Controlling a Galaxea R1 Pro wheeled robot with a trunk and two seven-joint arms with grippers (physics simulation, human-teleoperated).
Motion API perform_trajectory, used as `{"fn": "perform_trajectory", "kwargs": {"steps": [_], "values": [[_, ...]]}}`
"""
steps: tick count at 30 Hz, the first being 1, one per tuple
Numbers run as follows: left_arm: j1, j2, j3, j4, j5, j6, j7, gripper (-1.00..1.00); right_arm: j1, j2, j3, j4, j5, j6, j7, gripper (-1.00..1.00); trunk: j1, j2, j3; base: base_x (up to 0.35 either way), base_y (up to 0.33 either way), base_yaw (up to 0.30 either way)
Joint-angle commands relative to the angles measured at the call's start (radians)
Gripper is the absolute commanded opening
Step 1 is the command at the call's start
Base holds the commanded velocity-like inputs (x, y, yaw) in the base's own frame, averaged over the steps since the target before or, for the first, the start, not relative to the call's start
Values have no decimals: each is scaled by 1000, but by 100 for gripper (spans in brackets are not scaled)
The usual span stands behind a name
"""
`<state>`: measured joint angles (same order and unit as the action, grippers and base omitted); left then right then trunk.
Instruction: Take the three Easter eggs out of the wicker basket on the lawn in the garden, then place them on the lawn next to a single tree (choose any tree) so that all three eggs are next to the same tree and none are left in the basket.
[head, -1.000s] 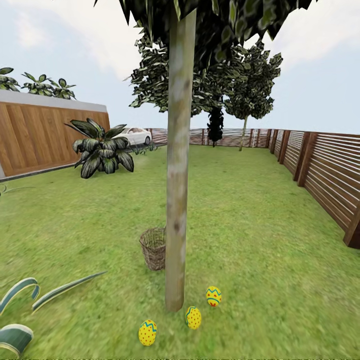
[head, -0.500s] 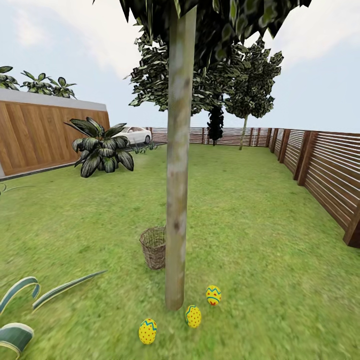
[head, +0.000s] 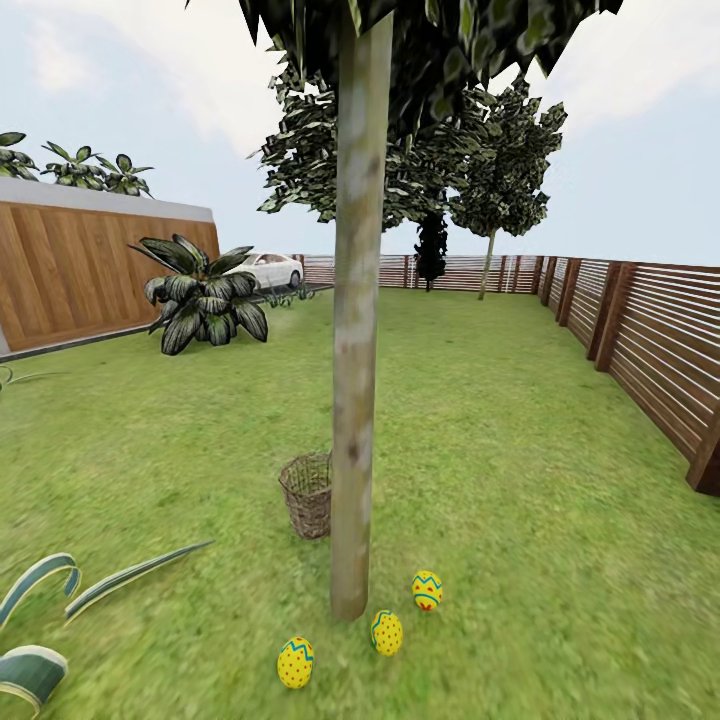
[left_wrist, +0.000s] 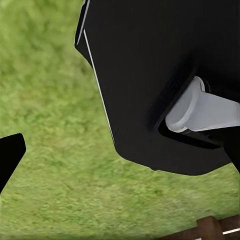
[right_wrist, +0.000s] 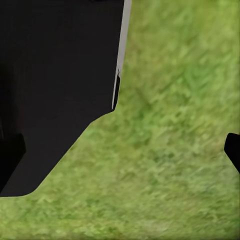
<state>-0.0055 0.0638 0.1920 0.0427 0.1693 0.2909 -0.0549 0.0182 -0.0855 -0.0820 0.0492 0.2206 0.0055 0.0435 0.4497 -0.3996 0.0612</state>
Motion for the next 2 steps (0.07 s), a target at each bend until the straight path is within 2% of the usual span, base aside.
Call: {"fn": "perform_trajectory", "kwargs": {"steps": [1,2], "values": [[0,1,0,2,10,2,-2,100,0,0,-8,0,10,1,3,100,0,0,0,0,0,0],[0,1,0,2,10,2,-2,100,0,0,-8,0,10,1,3,100,0,0,0,0,0,0]]}}
